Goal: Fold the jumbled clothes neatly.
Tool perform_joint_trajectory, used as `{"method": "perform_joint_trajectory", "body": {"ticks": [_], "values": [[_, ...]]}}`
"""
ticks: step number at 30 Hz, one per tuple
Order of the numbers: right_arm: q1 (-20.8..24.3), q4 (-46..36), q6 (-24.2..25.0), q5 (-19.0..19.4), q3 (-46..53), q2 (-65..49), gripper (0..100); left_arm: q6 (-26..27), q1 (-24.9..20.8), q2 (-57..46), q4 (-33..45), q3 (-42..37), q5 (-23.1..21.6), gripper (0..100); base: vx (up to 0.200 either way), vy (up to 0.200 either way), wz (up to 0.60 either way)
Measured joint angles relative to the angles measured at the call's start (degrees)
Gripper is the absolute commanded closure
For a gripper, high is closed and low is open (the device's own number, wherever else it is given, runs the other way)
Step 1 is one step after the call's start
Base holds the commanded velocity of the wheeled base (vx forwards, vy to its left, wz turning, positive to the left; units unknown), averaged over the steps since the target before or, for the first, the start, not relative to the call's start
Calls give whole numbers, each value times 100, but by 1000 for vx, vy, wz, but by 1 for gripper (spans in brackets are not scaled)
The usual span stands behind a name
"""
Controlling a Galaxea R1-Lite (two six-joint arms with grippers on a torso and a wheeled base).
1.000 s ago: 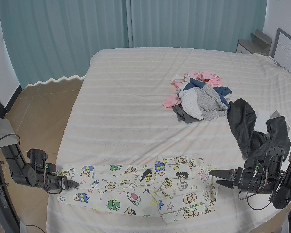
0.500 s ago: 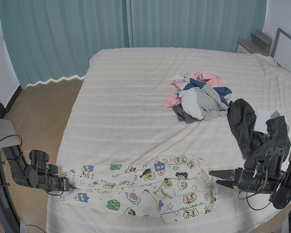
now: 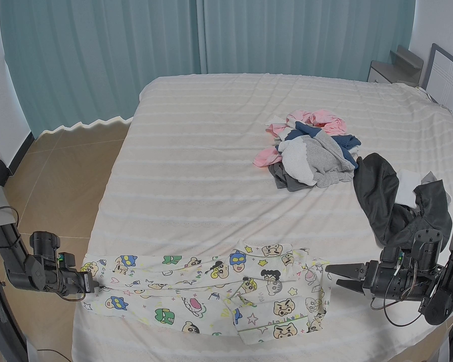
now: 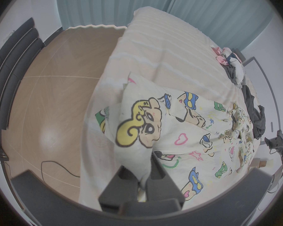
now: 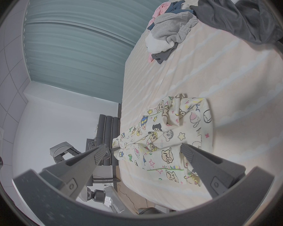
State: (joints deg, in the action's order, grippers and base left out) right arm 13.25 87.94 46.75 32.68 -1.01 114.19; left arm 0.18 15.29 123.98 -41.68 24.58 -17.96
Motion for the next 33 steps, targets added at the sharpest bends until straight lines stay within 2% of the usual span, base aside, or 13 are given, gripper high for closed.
{"method": "perform_joint_trajectory", "body": {"ticks": [8,22,26,33], "values": [[0,0,2,0,0,0,0,395,583,-232,18,-79,-98,100,0,0,0],[2,0,-6,0,0,-2,0,851,1721,-483,319,107,-550,100,0,0,0],[0,0,-6,-1,0,1,0,884,2081,-540,719,378,-647,100,0,0,0],[0,0,-9,0,0,9,0,931,2697,-724,1840,1070,-1126,100,0,0,0]]}}
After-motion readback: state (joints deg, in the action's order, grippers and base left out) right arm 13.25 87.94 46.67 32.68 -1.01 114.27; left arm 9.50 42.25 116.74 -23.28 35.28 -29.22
